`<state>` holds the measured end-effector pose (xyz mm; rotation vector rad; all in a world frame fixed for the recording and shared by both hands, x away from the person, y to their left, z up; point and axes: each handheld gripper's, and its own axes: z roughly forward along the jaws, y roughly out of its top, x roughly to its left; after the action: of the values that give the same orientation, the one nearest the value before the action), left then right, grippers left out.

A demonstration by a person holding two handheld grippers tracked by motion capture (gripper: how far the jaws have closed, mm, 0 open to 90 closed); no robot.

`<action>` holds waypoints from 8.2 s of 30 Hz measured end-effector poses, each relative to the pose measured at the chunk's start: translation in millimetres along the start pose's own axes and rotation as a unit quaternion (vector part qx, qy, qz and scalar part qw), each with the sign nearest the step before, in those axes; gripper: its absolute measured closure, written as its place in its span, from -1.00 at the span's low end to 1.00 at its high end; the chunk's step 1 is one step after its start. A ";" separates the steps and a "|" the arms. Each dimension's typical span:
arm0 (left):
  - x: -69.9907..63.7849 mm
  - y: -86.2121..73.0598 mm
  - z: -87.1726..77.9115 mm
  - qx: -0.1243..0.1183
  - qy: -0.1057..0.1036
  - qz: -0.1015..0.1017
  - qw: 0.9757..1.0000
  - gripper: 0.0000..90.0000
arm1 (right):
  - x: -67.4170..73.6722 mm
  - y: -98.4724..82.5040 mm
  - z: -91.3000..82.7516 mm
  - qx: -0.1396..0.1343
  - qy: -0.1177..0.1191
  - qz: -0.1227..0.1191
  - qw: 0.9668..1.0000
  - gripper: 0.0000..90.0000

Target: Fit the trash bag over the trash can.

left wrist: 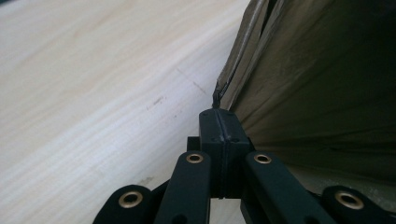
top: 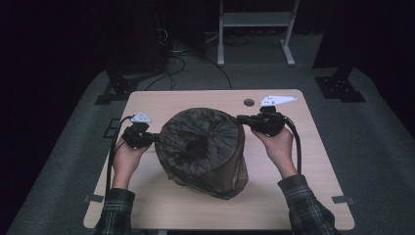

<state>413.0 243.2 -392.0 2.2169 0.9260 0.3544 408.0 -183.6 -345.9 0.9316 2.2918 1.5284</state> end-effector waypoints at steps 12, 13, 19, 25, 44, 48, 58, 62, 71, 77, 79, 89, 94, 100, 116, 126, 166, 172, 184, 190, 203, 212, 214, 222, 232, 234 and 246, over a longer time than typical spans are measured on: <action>0.6 -14.2 9.3 0.001 -0.013 -0.010 1.000 1.00 | -2.5 -31.6 -5.2 -0.015 0.000 0.019 1.000 0.62; 0.5 -14.0 7.7 -0.001 -0.014 -0.009 1.000 1.00 | 0.3 -30.7 -13.4 -0.024 0.008 0.016 1.000 0.51; 0.1 -14.1 3.4 -0.004 -0.014 -0.009 1.000 1.00 | 30.2 -40.1 -57.9 -0.041 0.062 -0.015 0.997 0.03; -2.4 -13.5 1.1 -0.007 -0.013 -0.009 1.000 1.00 | 64.2 -56.1 -61.6 -0.028 0.107 -0.037 0.993 -0.30; -5.4 -16.5 11.1 -0.003 -0.022 -0.009 1.000 1.00 | 89.5 -71.0 -27.0 0.032 0.106 -0.094 0.989 1.00; -4.1 -21.2 19.7 0.009 -0.022 -0.012 1.000 1.00 | 85.6 -90.8 -15.4 0.071 0.094 -0.092 0.989 1.00; -1.2 -24.8 14.9 -0.012 -0.020 -0.022 0.999 0.70 | 73.8 -113.4 -8.7 0.092 0.080 -0.080 0.989 0.66; 2.9 -24.8 -4.3 -0.038 -0.023 -0.032 0.998 0.28 | 73.4 -107.2 -17.8 0.075 0.073 -0.072 0.992 0.21; -1.7 -35.1 -35.0 -0.058 -0.034 -0.034 0.997 -0.45 | 70.9 -90.7 -33.4 0.049 0.043 -0.067 0.996 -0.69; -19.1 -45.6 -47.6 -0.046 -0.035 -0.003 0.998 -0.81 | 65.7 -72.8 -46.3 0.032 0.042 -0.066 0.996 -0.77; -24.1 -48.7 -49.6 -0.048 -0.035 -0.001 0.998 -0.92 | 65.1 -65.9 -51.0 0.025 0.040 -0.073 0.996 -0.77; -58.6 -72.6 -48.3 -0.029 -0.033 0.038 0.998 -1.00 | 64.7 -31.3 -59.2 0.030 0.035 -0.096 0.994 -0.77; -73.9 -88.7 -45.0 -0.017 -0.035 0.052 0.998 -1.00 | 67.1 -11.3 -55.4 0.029 0.047 -0.102 0.993 -0.77; -83.2 -103.8 -34.9 -0.013 -0.054 0.070 0.996 -1.00 | 73.3 11.7 -44.4 0.023 0.058 -0.110 0.992 -0.77; -87.2 -119.8 -3.3 0.013 -0.076 0.073 0.994 -1.00 | 102.0 54.2 43.5 0.098 0.091 -0.165 0.977 -0.77; -94.0 -120.9 6.6 0.011 -0.076 0.086 0.993 -1.00 | 111.4 45.0 67.2 0.191 0.086 -0.199 0.957 -0.77; -97.3 -124.2 9.5 -0.011 -0.077 0.096 0.992 -1.00 | 136.2 87.6 122.0 0.196 0.133 -0.186 0.953 -0.78; -97.2 -124.3 9.5 -0.011 -0.077 0.096 0.992 -1.00 | 140.3 79.4 141.0 0.236 0.124 -0.192 0.944 -0.78; -97.1 -124.2 9.5 -0.011 -0.077 0.097 0.992 -1.00 | 144.2 73.4 156.8 0.280 0.105 -0.198 0.934 -0.78; -96.9 -124.2 9.5 -0.011 -0.079 0.097 0.992 -1.00 | 140.8 88.8 125.5 0.228 0.111 -0.195 0.947 -0.78; -96.7 -124.3 9.6 -0.012 -0.080 0.098 0.992 -1.00 | 126.5 93.8 49.2 0.153 0.132 -0.172 0.964 -0.78; -96.7 -124.3 9.6 -0.012 -0.080 0.098 0.992 -1.00 | 119.9 78.2 -0.3 0.120 0.118 -0.170 0.971 -0.78; -96.6 -124.3 9.6 -0.012 -0.080 0.098 0.992 -1.00 | 118.1 68.9 -12.5 0.114 0.110 -0.172 0.972 -0.78; -96.2 -124.3 9.5 -0.012 -0.081 0.100 0.992 -1.00 | 106.6 29.2 -47.5 0.094 0.082 -0.158 0.980 -0.78; -95.7 -124.3 9.3 -0.010 -0.083 0.102 0.991 -1.00 | 97.1 -27.9 -53.2 0.087 0.068 -0.125 0.986 -0.78; -95.6 -124.3 9.2 -0.010 -0.083 0.102 0.991 -1.00 | 94.3 -38.6 -52.2 0.085 0.069 -0.118 0.987 -0.78; -95.7 -124.3 9.3 -0.011 -0.083 0.101 0.991 -1.00 | 79.1 -100.7 -50.9 0.076 0.051 -0.074 0.993 -0.78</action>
<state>285.7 233.2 -483.6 2.2859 0.6083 0.2653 282.9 -197.9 -402.1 0.7133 2.5176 1.3869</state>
